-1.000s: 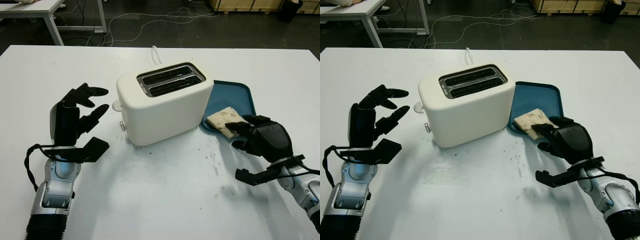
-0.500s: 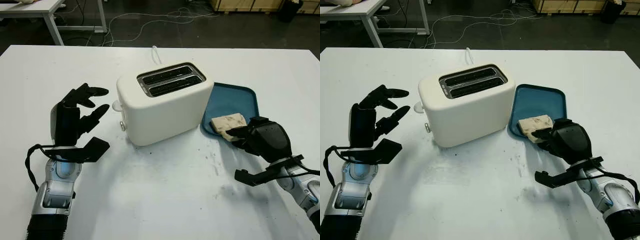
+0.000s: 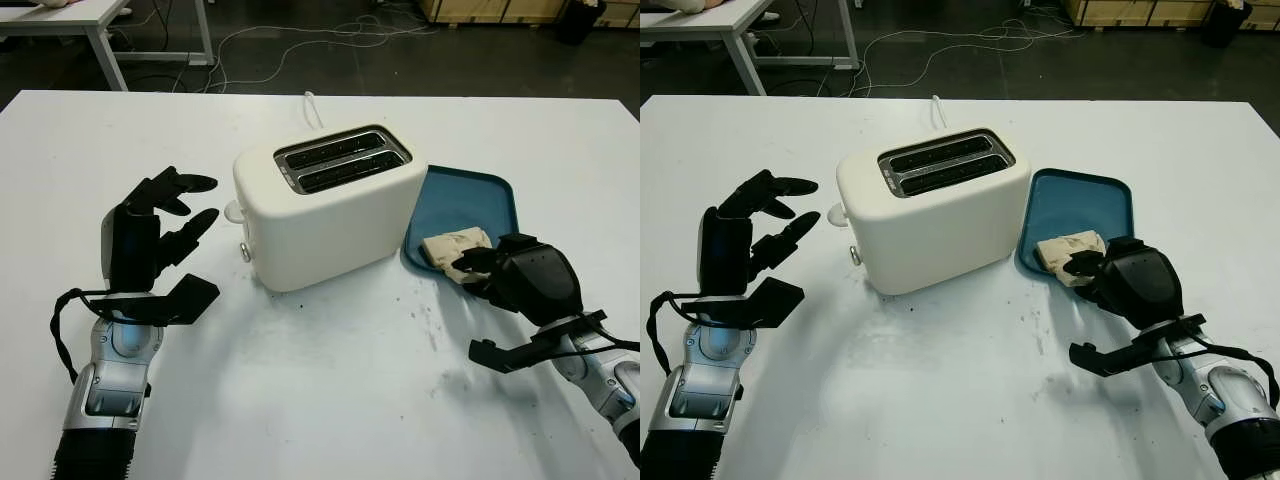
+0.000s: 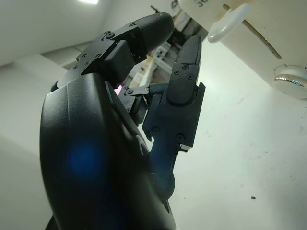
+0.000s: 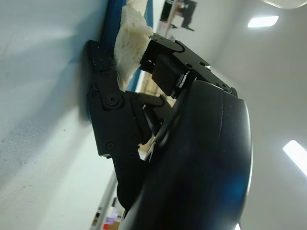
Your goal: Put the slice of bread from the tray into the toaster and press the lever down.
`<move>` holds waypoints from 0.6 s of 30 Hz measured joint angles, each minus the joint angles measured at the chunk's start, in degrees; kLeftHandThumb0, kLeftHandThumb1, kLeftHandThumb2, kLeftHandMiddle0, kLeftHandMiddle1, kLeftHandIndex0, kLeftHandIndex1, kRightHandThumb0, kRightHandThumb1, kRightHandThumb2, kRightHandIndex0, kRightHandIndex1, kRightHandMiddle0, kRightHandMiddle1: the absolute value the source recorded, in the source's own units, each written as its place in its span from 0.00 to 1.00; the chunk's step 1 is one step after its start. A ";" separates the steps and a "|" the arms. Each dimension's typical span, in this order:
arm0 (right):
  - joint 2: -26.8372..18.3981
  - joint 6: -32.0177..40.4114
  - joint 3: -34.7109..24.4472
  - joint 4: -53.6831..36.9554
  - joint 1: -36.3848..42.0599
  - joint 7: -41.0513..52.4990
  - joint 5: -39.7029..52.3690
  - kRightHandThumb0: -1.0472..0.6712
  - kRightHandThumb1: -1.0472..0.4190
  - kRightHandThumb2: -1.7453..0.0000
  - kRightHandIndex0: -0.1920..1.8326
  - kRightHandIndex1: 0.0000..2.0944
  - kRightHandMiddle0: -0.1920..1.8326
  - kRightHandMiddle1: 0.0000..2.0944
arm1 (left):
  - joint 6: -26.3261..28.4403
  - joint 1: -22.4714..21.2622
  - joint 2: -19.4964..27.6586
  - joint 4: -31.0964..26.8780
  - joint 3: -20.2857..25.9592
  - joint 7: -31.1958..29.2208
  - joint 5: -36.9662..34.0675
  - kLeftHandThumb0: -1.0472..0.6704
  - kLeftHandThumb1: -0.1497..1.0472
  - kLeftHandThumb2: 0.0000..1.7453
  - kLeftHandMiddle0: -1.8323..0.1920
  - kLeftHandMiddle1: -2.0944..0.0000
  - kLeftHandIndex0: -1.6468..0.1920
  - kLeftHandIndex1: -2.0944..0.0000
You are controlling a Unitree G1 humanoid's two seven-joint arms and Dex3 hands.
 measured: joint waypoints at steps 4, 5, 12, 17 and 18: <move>-0.05 2.09 0.19 -0.89 -0.23 2.89 -0.36 0.36 0.09 0.74 0.49 0.83 0.40 0.78 | 0.02 0.00 0.00 0.02 0.00 0.28 0.16 0.40 0.89 0.08 0.66 0.29 0.53 0.64; -0.19 2.85 0.28 -1.47 -0.32 4.30 -0.48 0.36 0.09 0.71 0.49 0.83 0.41 0.76 | 0.02 0.00 0.00 0.02 0.00 0.35 0.36 0.40 0.89 0.08 0.66 0.30 0.53 0.64; -0.69 3.55 -0.33 -3.06 -0.73 9.33 -0.23 0.39 0.09 0.73 0.48 0.82 0.47 0.64 | 0.05 0.00 -0.15 0.01 0.00 0.36 0.36 0.41 0.89 0.08 0.66 0.30 0.53 0.64; -0.70 3.81 -0.80 -3.74 -0.92 11.78 0.36 0.40 0.09 0.75 0.48 0.80 0.47 0.63 | 0.08 0.00 -0.49 -0.02 0.00 0.33 0.01 0.41 0.89 0.08 0.66 0.30 0.53 0.64; -0.70 3.82 -0.89 -3.82 -0.98 12.18 0.44 0.40 0.09 0.75 0.48 0.80 0.47 0.63 | 0.10 0.00 -0.49 -0.02 0.00 0.33 0.04 0.41 0.89 0.08 0.66 0.30 0.53 0.64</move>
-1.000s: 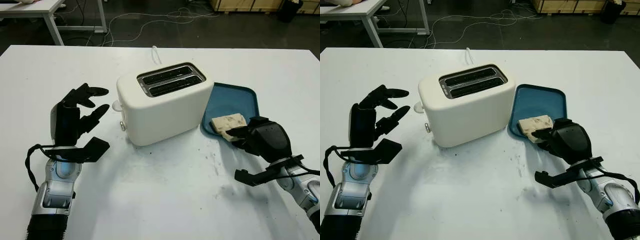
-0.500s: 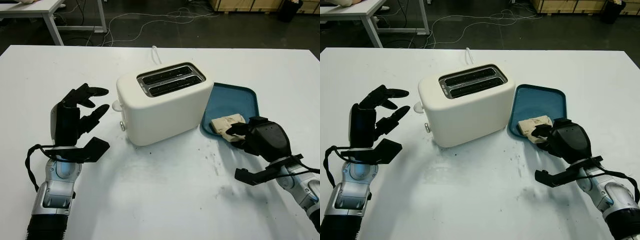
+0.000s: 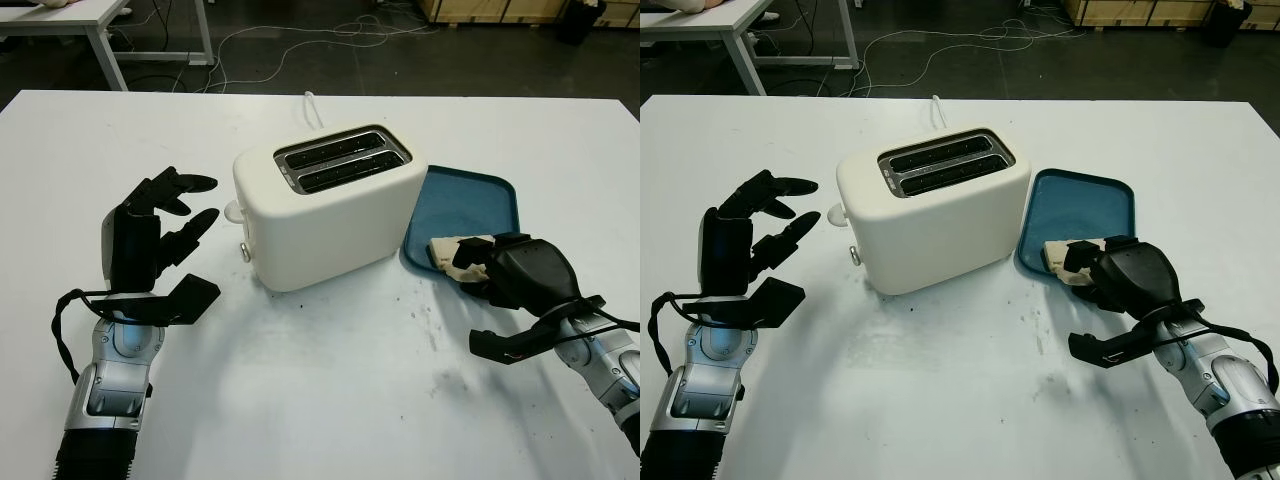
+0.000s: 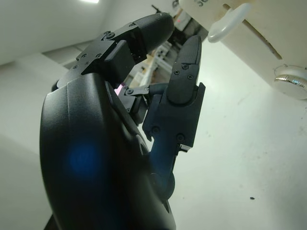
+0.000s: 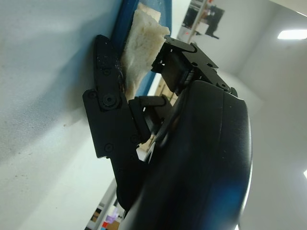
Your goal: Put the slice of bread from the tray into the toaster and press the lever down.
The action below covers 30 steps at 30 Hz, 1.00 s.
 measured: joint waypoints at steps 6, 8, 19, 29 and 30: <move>-0.04 -0.01 -0.54 -0.37 -0.52 3.65 1.54 0.41 0.09 0.74 0.46 0.80 0.45 0.64 | 0.02 0.00 0.00 -0.03 0.00 0.00 -0.04 0.42 0.89 0.08 0.66 0.29 0.53 0.64; -0.04 -0.05 -0.76 -0.38 -0.76 5.43 3.12 0.41 0.09 0.74 0.46 0.79 0.45 0.61 | 0.05 0.00 0.00 -0.05 0.00 0.00 -0.03 0.42 0.89 0.08 0.66 0.30 0.53 0.64; 0.18 1.25 -2.80 -0.38 -4.05 16.03 10.88 0.38 0.09 0.68 0.50 0.52 0.52 0.28 | 0.43 0.00 -0.11 -0.13 -0.02 0.00 0.03 0.42 0.89 0.08 0.65 0.29 0.53 0.64; 0.19 2.95 -2.40 -0.27 -7.95 16.17 9.15 0.45 0.09 0.69 0.52 0.54 0.64 0.14 | 0.49 0.00 -0.12 -0.14 -0.04 0.01 0.02 0.42 0.89 0.07 0.66 0.28 0.53 0.65; 0.19 2.95 -2.29 -0.17 -8.06 16.16 9.09 0.45 0.09 0.70 0.51 0.58 0.64 0.16 | 0.49 0.00 -0.12 -0.14 -0.04 0.01 0.01 0.42 0.89 0.07 0.66 0.28 0.53 0.65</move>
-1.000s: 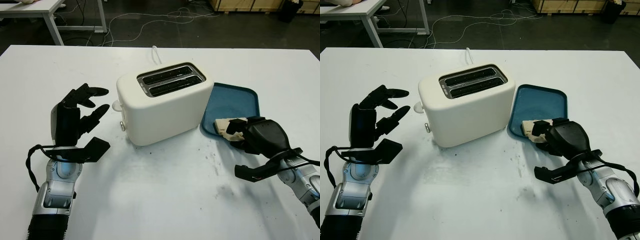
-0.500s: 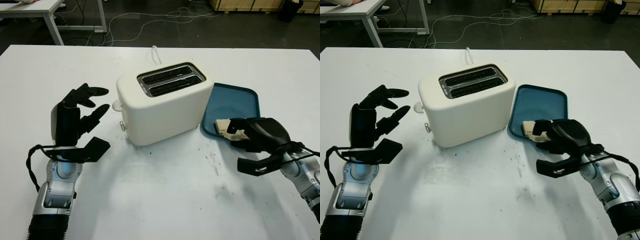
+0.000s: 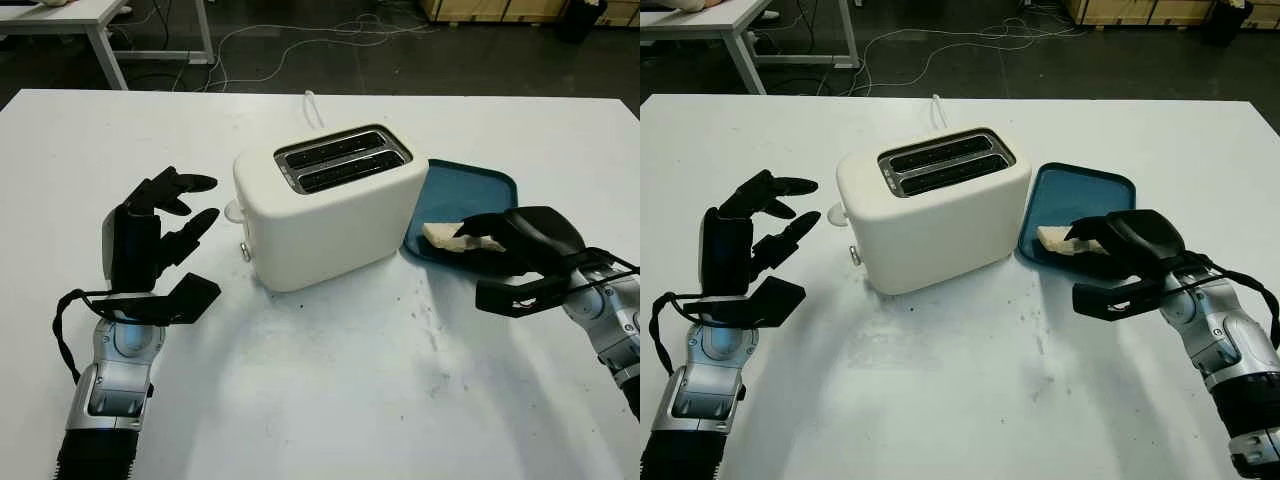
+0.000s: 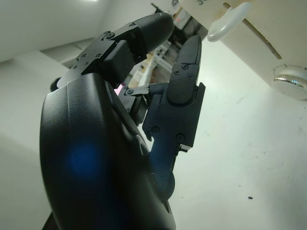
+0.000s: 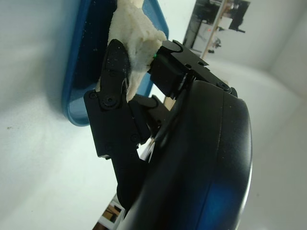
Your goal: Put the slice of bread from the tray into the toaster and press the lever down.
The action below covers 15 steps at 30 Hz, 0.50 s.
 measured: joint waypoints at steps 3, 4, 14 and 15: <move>0.06 -0.01 0.27 0.12 -0.04 -0.03 -0.01 0.46 0.09 0.72 0.46 0.77 0.50 0.49 | -0.02 0.00 0.00 0.01 0.00 0.00 -0.03 0.43 0.89 0.08 0.67 0.29 0.53 0.65; 0.06 -0.01 0.31 0.13 -0.04 -0.03 -0.01 0.47 0.09 0.72 0.48 0.71 0.49 0.50 | -0.03 0.00 0.00 0.02 0.00 0.00 -0.03 0.42 0.89 0.08 0.66 0.30 0.53 0.65; 0.05 0.11 1.07 0.02 -0.04 -1.99 -3.03 0.51 0.09 0.76 0.48 0.78 0.49 0.57 | -0.01 0.00 0.00 0.00 0.01 0.01 0.05 0.42 0.89 0.08 0.65 0.28 0.53 0.66; 0.06 0.10 0.95 0.02 -0.05 -3.95 -3.63 0.52 0.09 0.79 0.49 0.81 0.48 0.64 | -0.02 0.00 0.00 0.00 0.02 0.04 0.05 0.42 0.89 0.08 0.66 0.28 0.53 0.66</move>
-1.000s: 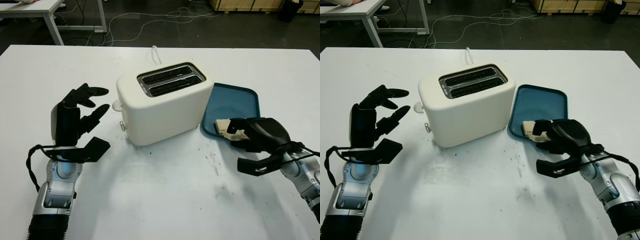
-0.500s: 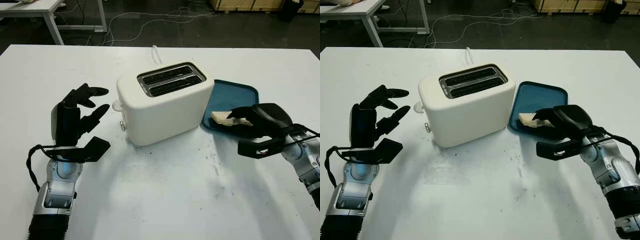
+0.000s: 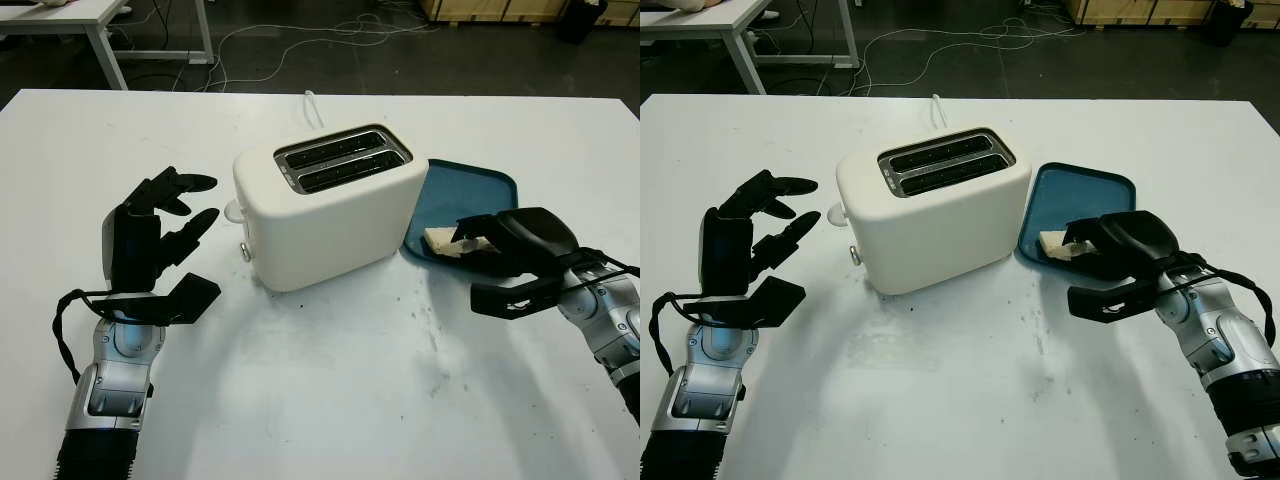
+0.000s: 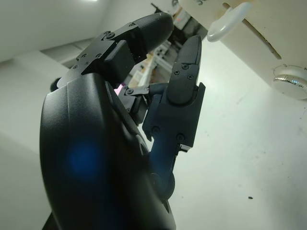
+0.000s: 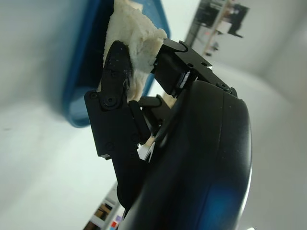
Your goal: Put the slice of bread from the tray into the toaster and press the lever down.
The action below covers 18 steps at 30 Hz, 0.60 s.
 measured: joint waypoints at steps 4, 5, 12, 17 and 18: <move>-0.06 -1.48 -0.79 1.64 -1.74 -9.94 -2.26 0.53 0.09 0.85 0.51 0.83 0.40 0.81 | -0.01 0.00 0.00 0.00 0.00 0.08 -0.08 0.42 0.89 0.08 0.66 0.29 0.53 0.66; -0.15 -1.94 -0.92 2.59 -2.78 -12.22 -2.81 0.53 0.09 0.87 0.51 0.83 0.40 0.81 | -0.01 0.01 0.00 0.00 0.00 0.08 -0.07 0.42 0.89 0.08 0.66 0.30 0.53 0.66; -1.40 -4.95 -2.36 7.36 -12.19 -19.40 -3.21 0.54 0.10 0.99 0.48 0.83 0.50 0.61 | 0.00 0.03 0.00 -0.01 -0.02 0.09 -0.02 0.42 0.89 0.07 0.65 0.29 0.53 0.65; -1.50 -9.09 -4.24 9.82 -16.46 -16.37 2.54 0.64 0.12 1.00 0.52 0.83 0.58 0.59 | -0.01 0.03 0.00 0.03 -0.02 0.34 -0.05 0.42 0.89 0.08 0.66 0.30 0.53 0.65; -1.51 -9.22 -4.54 9.86 -17.06 -14.17 4.06 0.64 0.11 0.99 0.53 0.80 0.58 0.56 | -0.01 0.03 0.00 0.03 -0.02 0.34 -0.05 0.42 0.89 0.08 0.66 0.30 0.53 0.65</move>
